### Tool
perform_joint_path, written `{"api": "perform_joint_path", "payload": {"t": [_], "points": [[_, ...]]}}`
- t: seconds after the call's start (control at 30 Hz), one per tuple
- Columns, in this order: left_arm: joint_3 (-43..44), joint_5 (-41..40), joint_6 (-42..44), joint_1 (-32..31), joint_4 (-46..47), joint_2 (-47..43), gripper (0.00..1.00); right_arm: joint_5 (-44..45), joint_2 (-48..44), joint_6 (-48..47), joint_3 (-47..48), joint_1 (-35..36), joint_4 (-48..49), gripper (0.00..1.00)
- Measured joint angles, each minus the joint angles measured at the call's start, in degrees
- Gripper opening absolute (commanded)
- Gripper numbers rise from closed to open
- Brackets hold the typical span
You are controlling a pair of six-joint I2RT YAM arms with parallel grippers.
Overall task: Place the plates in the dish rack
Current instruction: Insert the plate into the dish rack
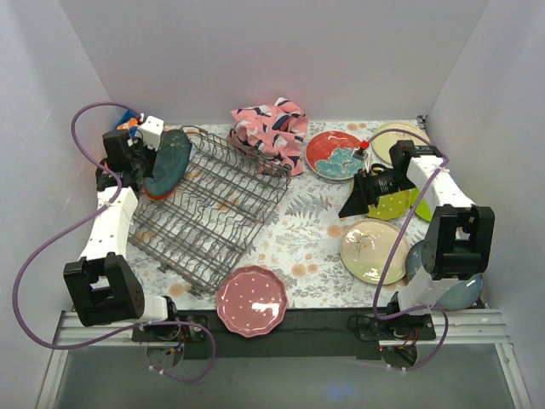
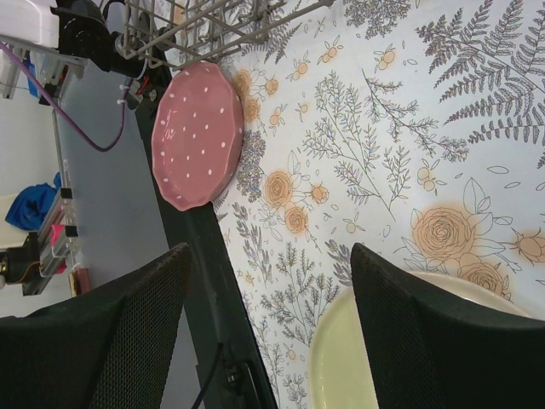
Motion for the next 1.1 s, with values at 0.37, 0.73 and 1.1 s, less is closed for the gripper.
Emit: {"api": "perform_joint_path", "payload": {"t": [0.37,0.73,1.1], "points": [[-4.6,-1.2,1.9,0.0,1.3,0.0,0.0,0.0,1.3,-0.7,0.0,0.0,-0.3,0.81],[-7.3,-0.7,2.2,0.3,4.5,0.0,0.03,-0.1,1.3,-1.4,0.0,0.0,-1.4,0.81],[-8.0,-0.5,-0.7,0.3,8.5,-0.6,0.3,-0.5,1.3,-2.4,0.0,0.0,-1.8,0.81]]}}
